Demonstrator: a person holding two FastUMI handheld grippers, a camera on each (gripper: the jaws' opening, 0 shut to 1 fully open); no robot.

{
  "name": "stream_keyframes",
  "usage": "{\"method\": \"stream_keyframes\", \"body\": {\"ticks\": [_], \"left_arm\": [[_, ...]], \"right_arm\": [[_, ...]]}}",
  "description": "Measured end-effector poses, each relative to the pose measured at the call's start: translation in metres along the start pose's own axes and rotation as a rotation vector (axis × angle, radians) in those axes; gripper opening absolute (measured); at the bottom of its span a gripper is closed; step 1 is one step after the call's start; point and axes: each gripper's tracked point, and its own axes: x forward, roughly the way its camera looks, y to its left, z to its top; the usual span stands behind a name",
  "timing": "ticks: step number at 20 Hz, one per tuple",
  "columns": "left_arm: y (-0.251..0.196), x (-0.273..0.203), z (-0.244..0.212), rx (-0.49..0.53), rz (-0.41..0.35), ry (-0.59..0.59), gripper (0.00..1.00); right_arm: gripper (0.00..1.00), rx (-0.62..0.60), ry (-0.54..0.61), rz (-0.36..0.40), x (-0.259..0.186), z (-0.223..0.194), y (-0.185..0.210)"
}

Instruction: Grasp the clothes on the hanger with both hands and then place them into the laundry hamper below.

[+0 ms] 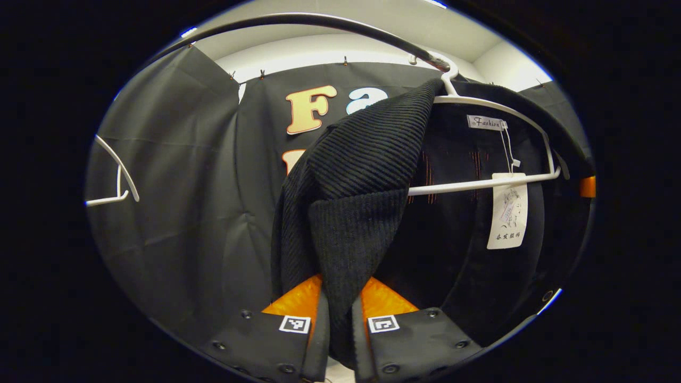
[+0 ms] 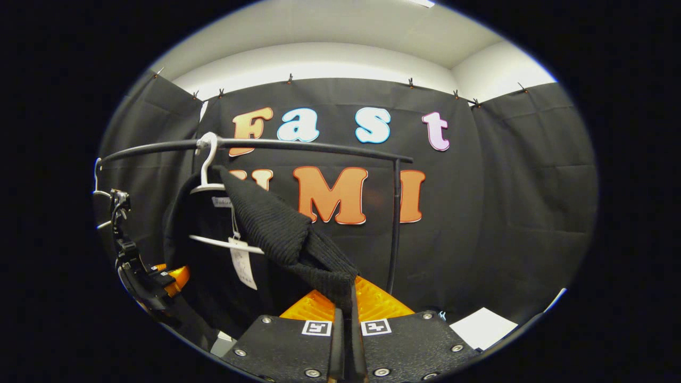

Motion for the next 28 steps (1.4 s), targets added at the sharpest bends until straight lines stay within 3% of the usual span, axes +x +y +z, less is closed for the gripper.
{"method": "stream_keyframes", "body": {"ticks": [1, 7, 10, 13, 20, 28], "left_arm": [[0.002, -0.001, 0.002, 0.003, 0.006, -0.001, 0.18], [0.019, 0.003, 0.018, -0.02, 0.017, 0.013, 0.09], [0.058, -0.002, 0.041, 0.07, 0.143, -0.039, 0.05], [0.089, -0.001, 0.056, 0.092, 0.207, -0.072, 0.09], [0.151, 0.005, 0.061, 0.088, 0.337, -0.082, 0.09], [0.172, 0.015, 0.047, 0.095, 0.352, -0.045, 0.09]], "right_arm": [[0.06, -0.003, -0.015, -0.002, 0.001, 0.01, -0.006], [0.06, -0.023, -0.062, 0.065, 0.038, 0.048, -0.025], [0.06, 0.004, -0.042, 0.153, 0.066, 0.051, -0.025], [0.06, 0.016, -0.016, 0.246, 0.096, 0.048, -0.021], [0.06, 0.163, 0.069, 0.508, 0.151, 0.005, 0.027], [0.06, 0.375, 0.189, 0.616, 0.189, -0.051, 0.057]]}}
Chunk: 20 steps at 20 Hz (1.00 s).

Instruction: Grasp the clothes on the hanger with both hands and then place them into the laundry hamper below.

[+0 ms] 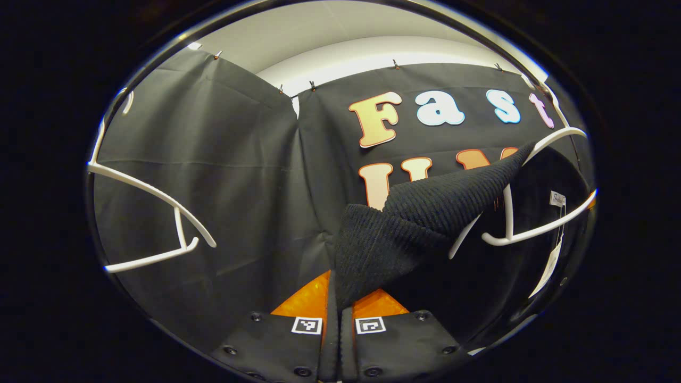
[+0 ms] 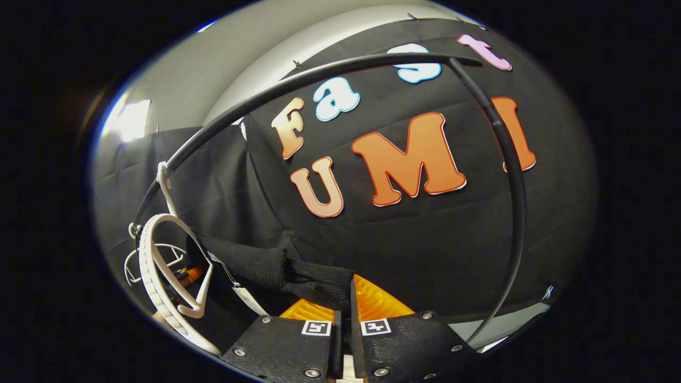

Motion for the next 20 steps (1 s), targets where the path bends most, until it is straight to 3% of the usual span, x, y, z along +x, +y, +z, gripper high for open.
{"method": "stream_keyframes", "body": {"ticks": [6, 9, 13, 16, 20], "left_arm": [[-0.014, -0.013, -0.033, -0.057, -0.053, 0.035, 0.09], [-0.022, -0.011, -0.051, -0.158, -0.091, 0.097, 0.09], [-0.012, -0.016, -0.082, -0.153, -0.071, 0.158, 0.09], [-0.008, -0.037, -0.121, -0.205, -0.073, 0.235, 0.09], [-0.017, -0.064, -0.159, -0.121, -0.083, 0.289, 0.09]], "right_arm": [[0.06, 0.204, -0.023, 0.085, -0.004, 0.003, -0.001], [0.06, 0.246, -0.02, 0.096, -0.007, 0.0, -0.004], [0.06, 0.243, 0.008, 0.045, 0.001, -0.02, -0.023], [0.06, 0.229, 0.061, -0.004, -0.006, -0.052, -0.03], [0.06, 0.217, 0.124, -0.054, -0.017, -0.103, -0.031]]}}
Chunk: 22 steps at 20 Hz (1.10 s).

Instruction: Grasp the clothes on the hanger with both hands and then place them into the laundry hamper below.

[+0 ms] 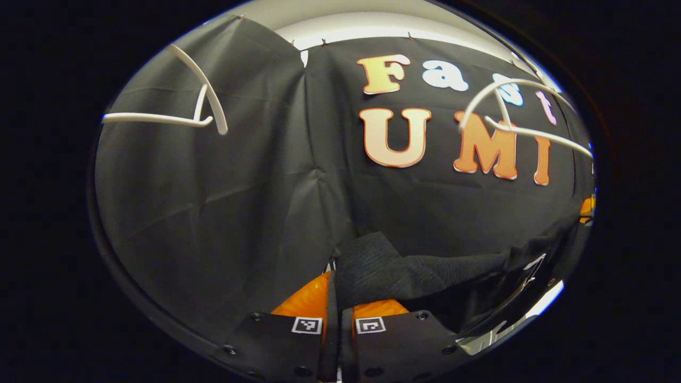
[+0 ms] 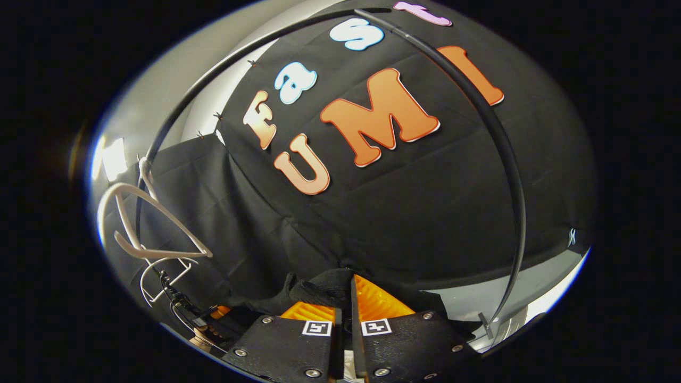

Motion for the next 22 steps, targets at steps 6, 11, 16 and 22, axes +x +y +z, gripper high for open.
{"method": "stream_keyframes", "body": {"ticks": [6, 11, 16, 22], "left_arm": [[-0.03, -0.019, -0.047, 0.02, -0.075, 0.1, 0.09], [-0.087, -0.021, -0.089, 0.072, -0.176, 0.173, 0.12], [-0.131, -0.026, -0.136, 0.117, -0.265, 0.286, 0.09], [-0.172, -0.034, -0.191, 0.128, -0.354, 0.428, 0.09]], "right_arm": [[0.06, 0.036, 0.116, -0.085, 0.003, -0.095, -0.023], [0.06, 0.028, 0.222, -0.128, 0.011, -0.172, -0.021], [0.06, -0.01, 0.316, -0.166, 0.015, -0.235, -0.01], [0.06, -0.067, 0.438, -0.189, 0.027, -0.307, 0.005]]}}
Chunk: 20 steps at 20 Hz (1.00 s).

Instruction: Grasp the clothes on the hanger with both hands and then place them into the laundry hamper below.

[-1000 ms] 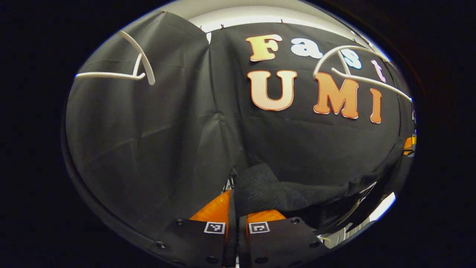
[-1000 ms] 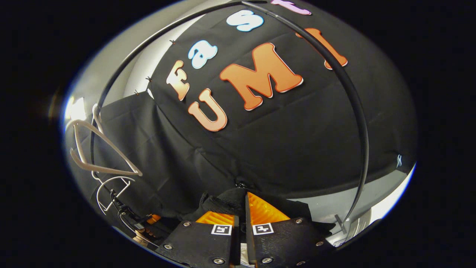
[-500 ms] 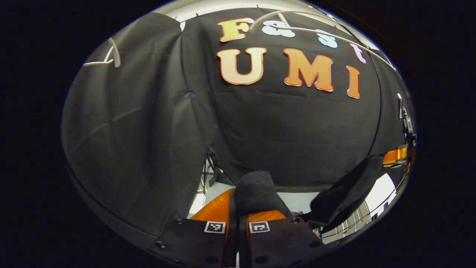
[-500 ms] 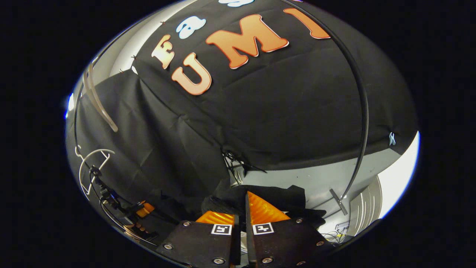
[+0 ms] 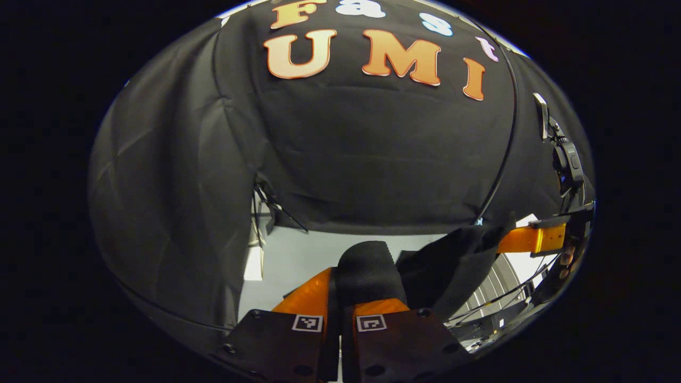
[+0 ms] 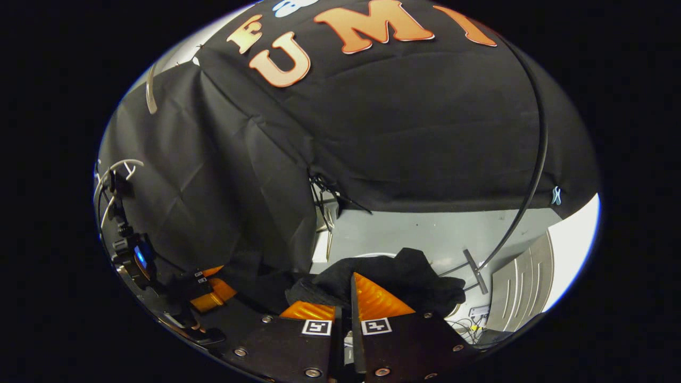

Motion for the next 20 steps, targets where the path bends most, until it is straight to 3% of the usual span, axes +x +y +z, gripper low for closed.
{"method": "stream_keyframes", "body": {"ticks": [8, 11, 16, 17, 19, 20], "left_arm": [[0.006, 0.042, -0.076, -0.029, 0.037, 0.183, 0.07], [0.025, 0.048, -0.099, -0.034, 0.096, 0.244, 0.1], [0.035, 0.046, -0.117, -0.058, 0.106, 0.283, 0.12], [0.036, 0.045, -0.117, -0.06, 0.105, 0.288, 0.19], [0.036, 0.042, -0.117, -0.069, 0.104, 0.293, 0.34], [0.038, 0.042, -0.116, -0.068, 0.107, 0.286, 0.53]], "right_arm": [[0.07, 0.004, 0.158, -0.142, 0.049, -0.075, -0.028], [0.09, -0.019, 0.21, -0.22, 0.06, -0.094, -0.049], [0.13, -0.043, 0.244, -0.293, 0.06, -0.104, -0.061], [0.14, -0.038, 0.249, -0.299, 0.059, -0.107, -0.064], [0.26, -0.025, 0.248, -0.307, 0.058, -0.104, -0.065], [0.29, -0.02, 0.245, -0.315, 0.061, -0.106, -0.067]]}}
